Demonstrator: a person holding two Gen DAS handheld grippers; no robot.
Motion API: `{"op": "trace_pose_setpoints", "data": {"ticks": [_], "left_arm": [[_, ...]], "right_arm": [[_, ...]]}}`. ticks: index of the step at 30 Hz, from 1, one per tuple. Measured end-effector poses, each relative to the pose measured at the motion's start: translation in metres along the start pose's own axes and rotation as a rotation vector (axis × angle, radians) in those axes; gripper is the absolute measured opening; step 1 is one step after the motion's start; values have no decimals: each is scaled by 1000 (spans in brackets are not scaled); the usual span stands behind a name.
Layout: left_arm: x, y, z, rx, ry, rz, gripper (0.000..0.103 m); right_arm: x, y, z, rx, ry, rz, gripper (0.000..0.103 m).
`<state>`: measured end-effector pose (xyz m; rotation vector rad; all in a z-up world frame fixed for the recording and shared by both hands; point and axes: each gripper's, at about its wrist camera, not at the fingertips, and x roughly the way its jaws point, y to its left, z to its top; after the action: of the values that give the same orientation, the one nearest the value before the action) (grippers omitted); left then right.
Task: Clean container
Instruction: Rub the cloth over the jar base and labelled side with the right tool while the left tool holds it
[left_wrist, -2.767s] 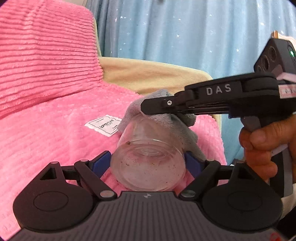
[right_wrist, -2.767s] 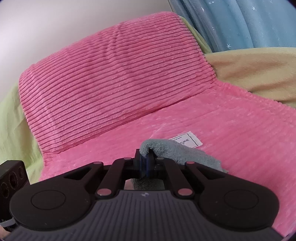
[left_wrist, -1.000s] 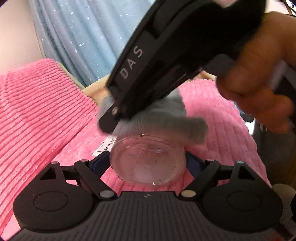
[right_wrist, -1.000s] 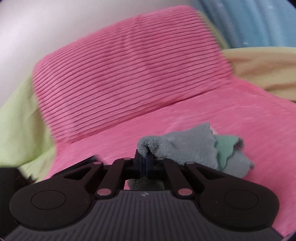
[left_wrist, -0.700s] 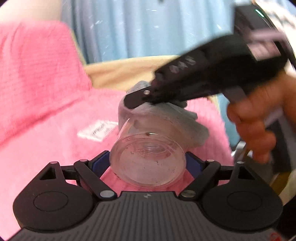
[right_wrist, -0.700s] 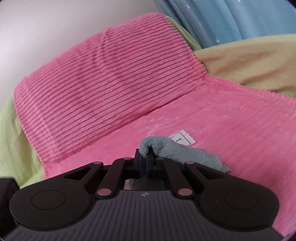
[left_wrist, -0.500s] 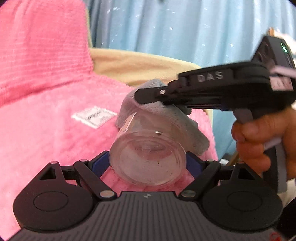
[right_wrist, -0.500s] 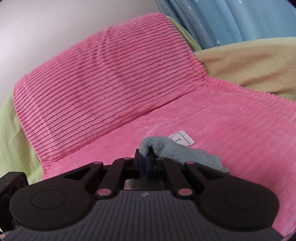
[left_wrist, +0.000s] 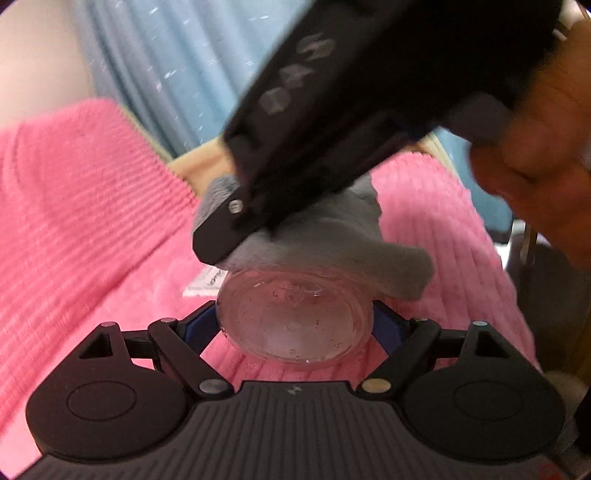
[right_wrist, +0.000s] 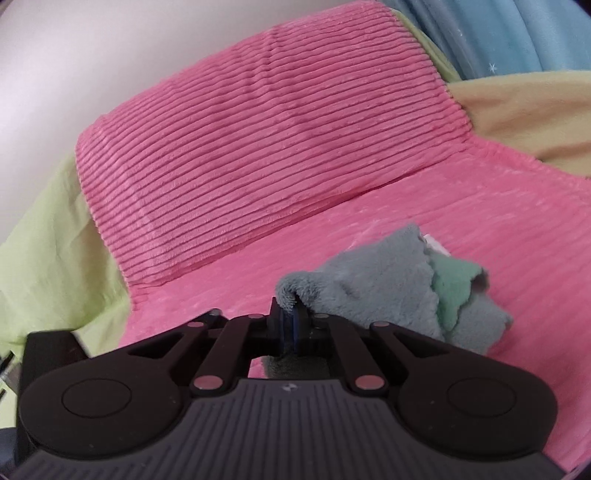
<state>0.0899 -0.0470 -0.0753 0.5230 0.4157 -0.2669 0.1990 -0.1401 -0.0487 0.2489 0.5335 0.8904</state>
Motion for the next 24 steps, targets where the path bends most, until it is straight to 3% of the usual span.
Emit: {"op": "trace_pose_setpoints", "data": {"ticks": [3,10,14,18,24], "left_arm": [[1,0,1,-6,1,-2,86],[3,46,-6,-427,-15,-187,90],[6,55,-11,-510,-3,-233,86],[4,45,-10,-415,-11,-193,86],[3,11,-2,-71,-11,-35,86]], "right_arm": [[-4,-14,4,33,-57,-98,2],[-5,-20,5,42,-85,-145,2],[-5,-20,6,43,-84,-147,2],[-7,-10,5,1,-71,-149,3],[-9,12,-5,-50,-10,-18,3]]}}
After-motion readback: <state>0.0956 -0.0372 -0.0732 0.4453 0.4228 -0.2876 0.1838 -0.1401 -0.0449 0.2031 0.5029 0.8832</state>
